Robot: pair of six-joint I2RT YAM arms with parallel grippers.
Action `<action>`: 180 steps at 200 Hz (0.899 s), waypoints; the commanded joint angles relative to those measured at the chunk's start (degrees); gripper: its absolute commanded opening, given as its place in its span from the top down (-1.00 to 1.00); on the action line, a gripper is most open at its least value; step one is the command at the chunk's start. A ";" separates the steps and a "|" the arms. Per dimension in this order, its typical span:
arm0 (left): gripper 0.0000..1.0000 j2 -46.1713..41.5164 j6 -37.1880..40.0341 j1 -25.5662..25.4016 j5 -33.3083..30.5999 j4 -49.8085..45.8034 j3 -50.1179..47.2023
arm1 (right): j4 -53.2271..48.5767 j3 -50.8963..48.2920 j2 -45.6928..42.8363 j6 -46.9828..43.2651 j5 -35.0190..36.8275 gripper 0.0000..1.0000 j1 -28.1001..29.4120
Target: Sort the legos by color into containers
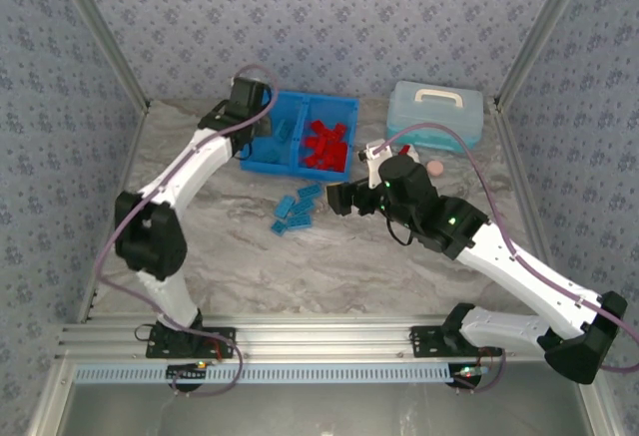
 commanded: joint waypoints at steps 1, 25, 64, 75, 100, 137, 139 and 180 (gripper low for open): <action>0.52 6.14 5.33 0.98 -1.47 -3.24 7.52 | -1.42 1.39 -1.41 0.57 1.66 -0.98 -0.49; 0.52 14.47 7.25 1.51 -1.50 -6.13 15.96 | -1.82 1.32 -1.81 0.26 1.67 -0.98 -0.97; 0.52 26.35 8.28 1.78 0.77 -13.41 29.64 | -1.83 1.21 -2.19 0.09 1.01 -0.99 -1.75; 0.48 28.54 7.91 1.78 1.09 -14.50 31.65 | -1.92 1.21 -2.31 0.09 0.86 -0.99 -2.00; 0.28 31.25 6.82 1.73 1.21 -16.06 34.52 | -1.99 1.13 -2.45 0.12 0.37 -0.99 -2.39; 0.08 27.96 4.93 1.78 4.11 -16.42 34.26 | -2.23 1.12 -2.80 0.09 0.15 -0.99 -2.88; 0.07 27.68 4.78 1.78 4.23 -16.50 34.23 | -2.24 1.17 -2.80 0.08 0.12 -0.99 -2.92; -0.02 17.61 1.05 1.61 9.11 -16.53 29.56 | -1.87 1.47 -2.84 0.47 -0.49 -0.99 -3.05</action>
